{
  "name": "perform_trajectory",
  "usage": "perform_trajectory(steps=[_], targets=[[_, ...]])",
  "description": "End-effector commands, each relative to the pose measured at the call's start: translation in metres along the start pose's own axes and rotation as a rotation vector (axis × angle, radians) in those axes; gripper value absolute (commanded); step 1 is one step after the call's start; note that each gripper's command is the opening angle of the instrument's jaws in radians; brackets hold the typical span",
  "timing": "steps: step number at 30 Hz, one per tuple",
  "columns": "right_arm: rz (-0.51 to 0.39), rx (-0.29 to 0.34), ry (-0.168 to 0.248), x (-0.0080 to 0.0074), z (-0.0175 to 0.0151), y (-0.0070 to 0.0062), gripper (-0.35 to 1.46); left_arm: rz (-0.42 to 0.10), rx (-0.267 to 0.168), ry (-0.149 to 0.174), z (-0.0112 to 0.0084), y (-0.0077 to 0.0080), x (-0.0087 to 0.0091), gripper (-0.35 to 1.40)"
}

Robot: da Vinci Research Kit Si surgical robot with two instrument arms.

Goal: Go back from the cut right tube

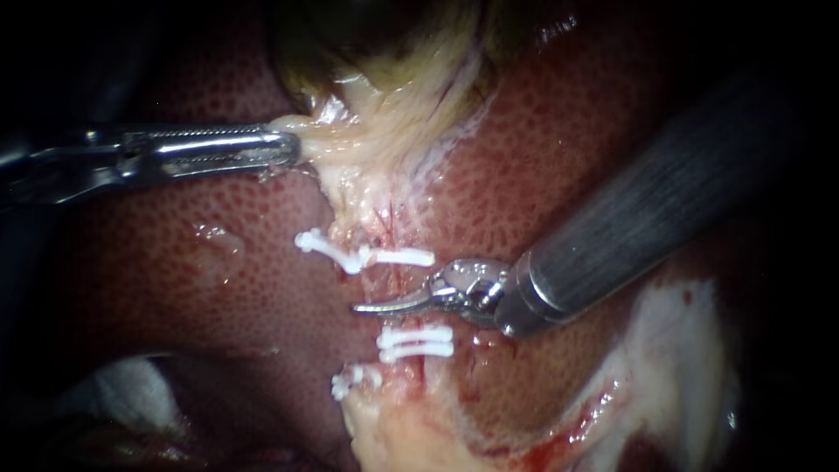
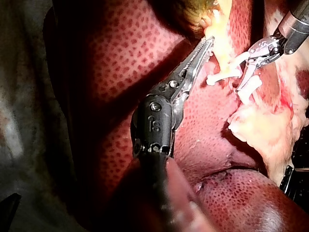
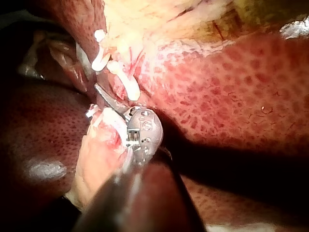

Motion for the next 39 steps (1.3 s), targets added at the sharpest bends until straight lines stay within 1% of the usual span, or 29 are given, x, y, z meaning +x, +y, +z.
perform_trajectory(steps=[1,12,13,14,15,16,17,18,21,25,30,34,36,37,39], targets=[[0.0,0.0,0.0,0.0,0.0,0.0,-0.35,0.001,0.0,0.0,0.0,0.0,0.0,-0.35],[0.011,0.003,-0.001,-0.0001,-0.0001,-0.0002,-0.35,0.0,0.0,0.0,0.0,0.0001,0.0,-0.35],[0.011,-0.003,-0.001,-0.0001,0.0,-0.0002,-0.21,0.0,0.0,0.0,0.0,0.0001,0.0,-0.35],[0.011,-0.007,0.004,-0.0001,0.0,-0.0003,0.09,0.0,0.0,0.0,0.0,0.0001,0.0,-0.35],[0.011,-0.008,0.004,0.0,0.0,-0.0003,0.44,0.0,0.0,0.0,0.0,0.0001,0.0,-0.35],[0.011,-0.011,0.006,0.0,0.0001,-0.0002,0.69,0.0,0.0,0.0,0.0,0.0001,0.0001,-0.35],[0.016,-0.015,0.012,0.0,0.0002,-0.0002,0.89,0.0,0.0,0.0,0.0,0.0001,0.0001,-0.35],[0.01,-0.024,0.016,0.0,0.0002,-0.0002,1.06,0.0,0.0,0.0,0.0,0.0001,0.0001,-0.35],[-0.008,-0.032,0.019,0.0001,0.0002,-0.0002,1.26,0.0,0.001,0.0,0.0,0.0002,0.0001,-0.35],[-0.014,-0.035,0.02,0.0,0.0003,-0.0004,1.33,0.0,0.001,0.0,-0.0001,0.0002,0.0001,-0.35],[-0.015,-0.033,0.019,-0.0001,0.0002,-0.0007,1.34,0.0,0.001,0.0,-0.0001,0.0002,0.0001,-0.35],[-0.033,-0.028,0.014,-0.0005,-0.0005,-0.0014,1.38,0.0,0.0,0.0,-0.0001,0.0002,0.0,-0.35],[-0.069,-0.035,0.015,-0.0008,-0.0013,-0.0021,1.39,0.001,0.0,0.0,-0.0002,0.0002,0.0,-0.35],[-0.093,-0.06,0.025,-0.0007,-0.0017,-0.0023,1.43,0.001,0.0,0.0,-0.0002,0.0002,0.0,-0.35],[-0.155,-0.084,0.031,-0.0006,-0.0031,-0.0031,1.43,0.001,0.0,0.0,-0.0002,0.0001,0.0,-0.35]])
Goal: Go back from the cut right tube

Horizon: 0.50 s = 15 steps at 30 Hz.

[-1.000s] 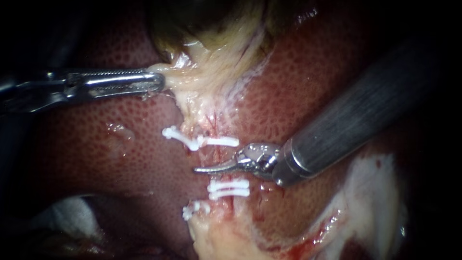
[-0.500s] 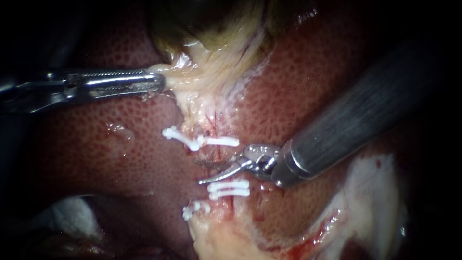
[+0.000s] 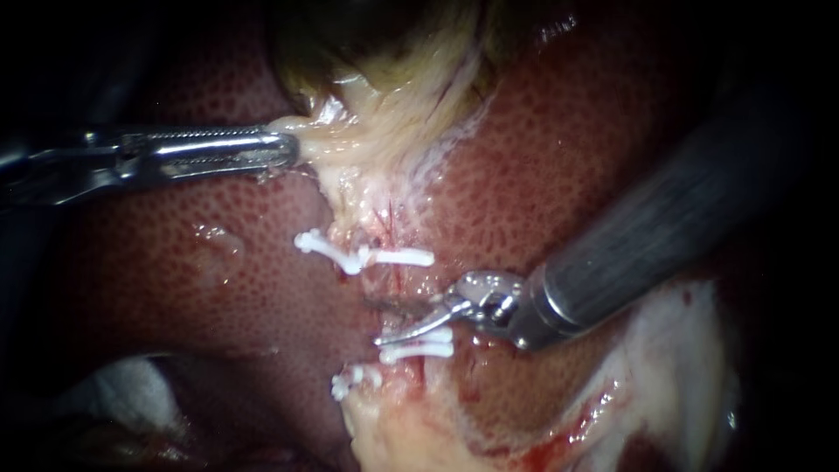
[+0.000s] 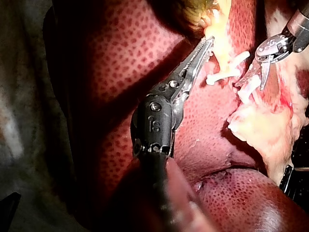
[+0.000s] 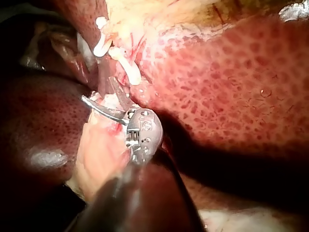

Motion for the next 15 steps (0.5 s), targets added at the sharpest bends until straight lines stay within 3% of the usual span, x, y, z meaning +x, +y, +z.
perform_trajectory(steps=[1,4,7,15], targets=[[-0.027,-0.017,0.006,0.0003,-0.0007,-0.0002,1.43,0.0,-0.001,0.0,0.0,0.0,0.0,-0.35],[-0.114,-0.057,0.005,0.0012,-0.0032,-0.001,1.43,0.0,-0.001,0.0,0.0,0.0,0.0,-0.35],[-0.185,-0.124,-0.043,0.0021,-0.0058,-0.002,1.43,0.0,-0.001,0.0,0.0,0.0,0.0,-0.35],[-0.265,-0.211,-0.073,0.0041,-0.0109,-0.0042,1.43,0.0,-0.001,0.0,0.0,0.0,0.0,-0.35]])
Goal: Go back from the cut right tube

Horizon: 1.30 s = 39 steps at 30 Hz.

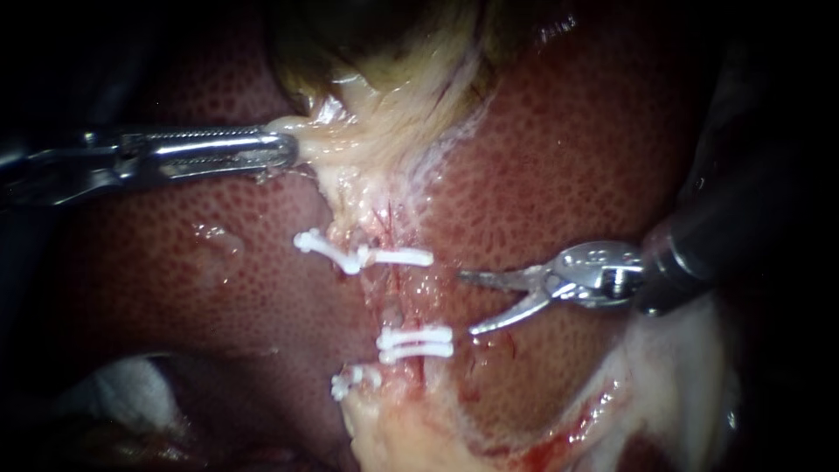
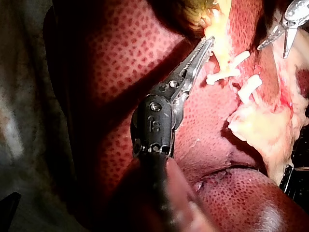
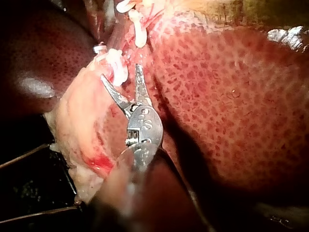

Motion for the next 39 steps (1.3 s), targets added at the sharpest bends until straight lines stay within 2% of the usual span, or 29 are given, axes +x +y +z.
perform_trajectory(steps=[1,7,12,15,21,28,35,39], targets=[[0.001,-0.006,0.0,0.0004,-0.0006,-0.0001,1.43,0.0,0.0,0.0,0.0,0.0,0.0,-0.35],[-0.033,-0.033,-0.011,0.0022,-0.0027,-0.0005,1.43,0.0,0.001,0.0,0.0001,0.0,0.0,-0.35],[-0.044,-0.045,0.003,0.0032,-0.0033,-0.0007,1.43,0.001,0.004,0.001,0.0004,0.0002,-0.0003,-0.35],[-0.043,-0.046,0.006,0.0032,-0.0034,-0.0007,1.43,0.007,0.006,-0.009,0.0014,0.0007,-0.0012,-0.35],[-0.042,-0.048,0.008,0.0031,-0.0035,-0.0007,1.43,0.029,-0.018,-0.037,0.0048,0.0017,-0.0036,-0.35],[-0.045,-0.052,0.016,0.0031,-0.0036,-0.0007,1.43,0.031,-0.02,-0.059,0.0085,0.001,-0.0047,-0.35],[-0.041,-0.06,0.024,0.0032,-0.0037,-0.0005,1.43,0.025,-0.018,-0.07,0.0097,-0.0002,-0.0057,-0.35],[-0.04,-0.062,0.027,0.0032,-0.0037,-0.0005,1.43,0.025,-0.017,-0.072,0.0097,-0.0001,-0.0057,-0.35]])
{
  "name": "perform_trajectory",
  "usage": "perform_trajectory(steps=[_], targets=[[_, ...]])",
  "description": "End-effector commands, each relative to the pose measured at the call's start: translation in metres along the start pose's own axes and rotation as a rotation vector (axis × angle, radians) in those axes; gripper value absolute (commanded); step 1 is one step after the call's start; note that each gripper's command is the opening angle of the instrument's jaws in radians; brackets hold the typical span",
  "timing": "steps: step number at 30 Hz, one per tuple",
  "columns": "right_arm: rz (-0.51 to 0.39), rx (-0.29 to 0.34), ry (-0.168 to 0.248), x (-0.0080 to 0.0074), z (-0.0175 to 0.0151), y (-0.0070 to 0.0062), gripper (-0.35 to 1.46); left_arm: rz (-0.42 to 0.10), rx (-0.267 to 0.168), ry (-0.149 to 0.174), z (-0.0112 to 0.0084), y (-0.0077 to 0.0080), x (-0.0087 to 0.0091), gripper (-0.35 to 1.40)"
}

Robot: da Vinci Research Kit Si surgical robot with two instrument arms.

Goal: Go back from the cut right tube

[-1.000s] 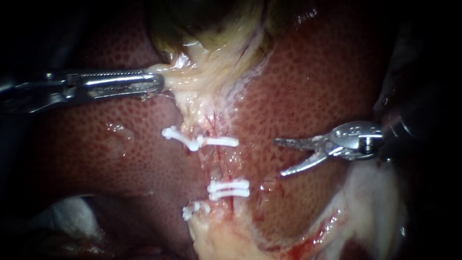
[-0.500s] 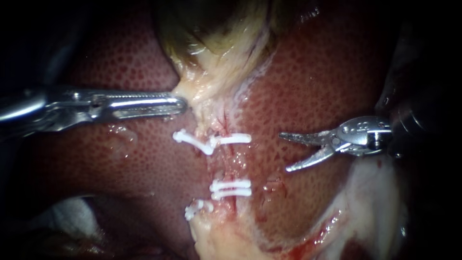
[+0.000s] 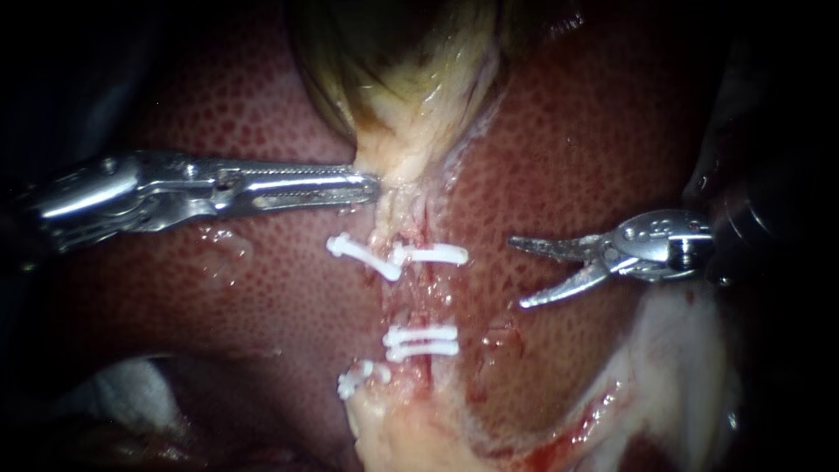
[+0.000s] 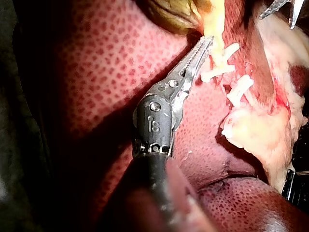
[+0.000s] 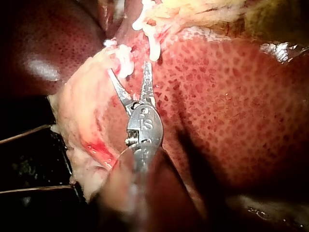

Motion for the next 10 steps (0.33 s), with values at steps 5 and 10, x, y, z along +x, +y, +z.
perform_trajectory(steps=[5,10], targets=[[0.001,-0.001,0.0,0.0001,0.0,0.0,1.43,-0.001,0.0,0.0,0.0,0.0001,0.0,-0.35],[0.001,-0.001,0.0,0.0001,0.0,0.0,1.43,-0.001,0.0,0.0,0.0,0.0001,0.0,-0.35]])
